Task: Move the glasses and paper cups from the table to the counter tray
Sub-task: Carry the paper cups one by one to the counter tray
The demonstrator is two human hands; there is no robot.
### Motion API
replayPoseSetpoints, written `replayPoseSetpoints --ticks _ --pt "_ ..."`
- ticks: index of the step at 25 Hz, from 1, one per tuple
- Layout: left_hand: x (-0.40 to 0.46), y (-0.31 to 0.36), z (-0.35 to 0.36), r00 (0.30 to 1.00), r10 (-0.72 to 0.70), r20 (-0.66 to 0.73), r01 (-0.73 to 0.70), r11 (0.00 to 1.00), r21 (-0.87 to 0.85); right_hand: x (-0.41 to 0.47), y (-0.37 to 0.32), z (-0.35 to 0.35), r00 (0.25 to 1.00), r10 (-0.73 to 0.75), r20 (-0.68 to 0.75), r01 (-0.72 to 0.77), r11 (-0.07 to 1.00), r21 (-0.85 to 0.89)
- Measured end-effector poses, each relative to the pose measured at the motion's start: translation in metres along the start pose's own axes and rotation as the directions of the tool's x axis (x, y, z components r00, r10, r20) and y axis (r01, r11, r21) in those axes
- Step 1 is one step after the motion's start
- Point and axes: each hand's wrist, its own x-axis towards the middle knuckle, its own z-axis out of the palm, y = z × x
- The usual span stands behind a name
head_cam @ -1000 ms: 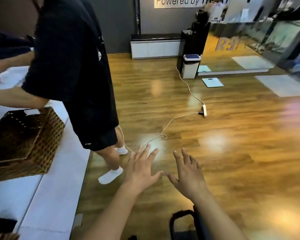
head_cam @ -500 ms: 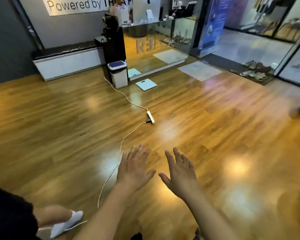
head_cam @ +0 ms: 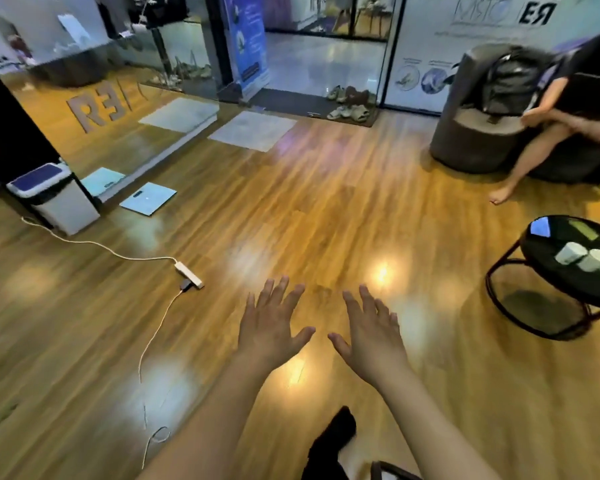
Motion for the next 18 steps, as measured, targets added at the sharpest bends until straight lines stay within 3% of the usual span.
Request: replayPoseSetpoints --ticks 10,18 --pt "0.289 0.173 0.003 0.936 0.351 0.02 -0.351 0.936 0.026 0.164 0.198 -0.093 0.937 0.323 -0.136 -0.32 0.946 0.042" --pt "0.434 0.335 0.052 0.777 0.614 0.136 -0.616 0.787 -0.032 0.213 0.355 -0.123 0.799 0.578 -0.164 -0.562 0.816 0.136"
